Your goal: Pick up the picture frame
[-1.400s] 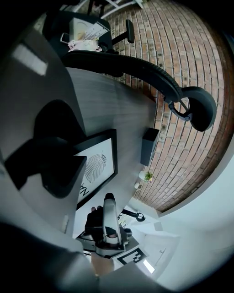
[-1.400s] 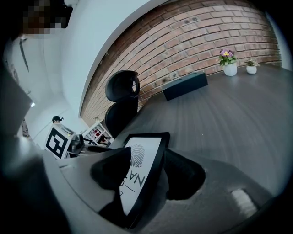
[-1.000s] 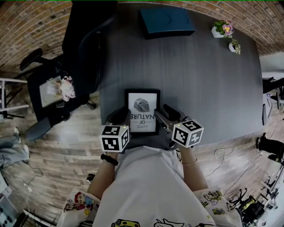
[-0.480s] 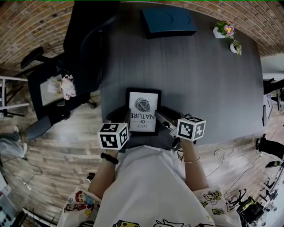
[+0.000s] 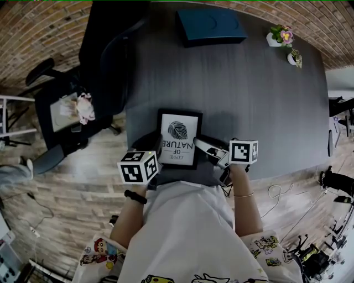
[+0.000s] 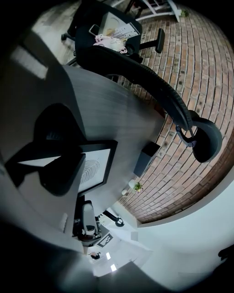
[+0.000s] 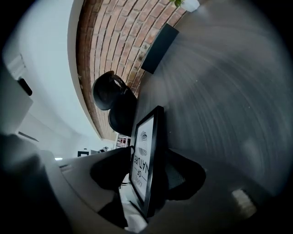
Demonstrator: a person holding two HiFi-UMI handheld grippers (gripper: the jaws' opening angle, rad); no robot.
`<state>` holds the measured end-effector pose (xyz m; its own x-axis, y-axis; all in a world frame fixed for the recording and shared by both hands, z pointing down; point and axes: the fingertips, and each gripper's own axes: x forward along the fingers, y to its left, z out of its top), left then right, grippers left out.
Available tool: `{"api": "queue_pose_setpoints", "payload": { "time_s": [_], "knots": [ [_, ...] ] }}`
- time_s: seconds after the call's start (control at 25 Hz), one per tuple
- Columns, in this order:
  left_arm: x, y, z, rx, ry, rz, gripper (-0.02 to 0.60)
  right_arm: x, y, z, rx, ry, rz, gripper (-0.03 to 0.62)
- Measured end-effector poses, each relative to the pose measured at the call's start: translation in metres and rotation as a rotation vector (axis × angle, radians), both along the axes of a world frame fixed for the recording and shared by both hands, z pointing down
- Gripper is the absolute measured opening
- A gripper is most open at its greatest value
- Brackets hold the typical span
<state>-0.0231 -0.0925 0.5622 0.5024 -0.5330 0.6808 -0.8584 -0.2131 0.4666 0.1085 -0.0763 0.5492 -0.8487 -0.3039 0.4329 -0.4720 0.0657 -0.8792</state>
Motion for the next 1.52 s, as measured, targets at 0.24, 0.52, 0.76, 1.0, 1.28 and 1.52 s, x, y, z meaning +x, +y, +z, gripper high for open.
{"api": "queue_pose_setpoints", "payload": {
  "time_s": [0.24, 0.52, 0.76, 1.0, 1.28, 1.52],
  "knots": [
    [-0.002, -0.001, 0.000, -0.019, 0.036, -0.015, 0.080, -0.010, 0.003, -0.002, -0.020, -0.053, -0.036, 0.216],
    [-0.003, -0.001, 0.001, -0.042, 0.075, -0.020, 0.080, -0.025, -0.002, -0.014, -0.036, -0.187, -0.038, 0.198],
    [-0.002, -0.002, 0.000, -0.054, 0.093, -0.019, 0.081, -0.040, -0.009, -0.020, -0.039, -0.255, -0.057, 0.186],
    [-0.002, -0.002, 0.000, -0.060, 0.103, -0.019, 0.081, -0.052, -0.012, -0.021, -0.049, -0.297, -0.058, 0.158],
    [0.001, 0.004, 0.006, -0.114, 0.142, -0.013, 0.084, -0.046, -0.014, -0.011, -0.066, -0.257, -0.025, 0.023],
    [0.000, -0.003, 0.002, -0.121, 0.163, -0.011, 0.087, -0.046, -0.015, -0.011, -0.069, -0.272, -0.028, 0.018]
  ]
}}
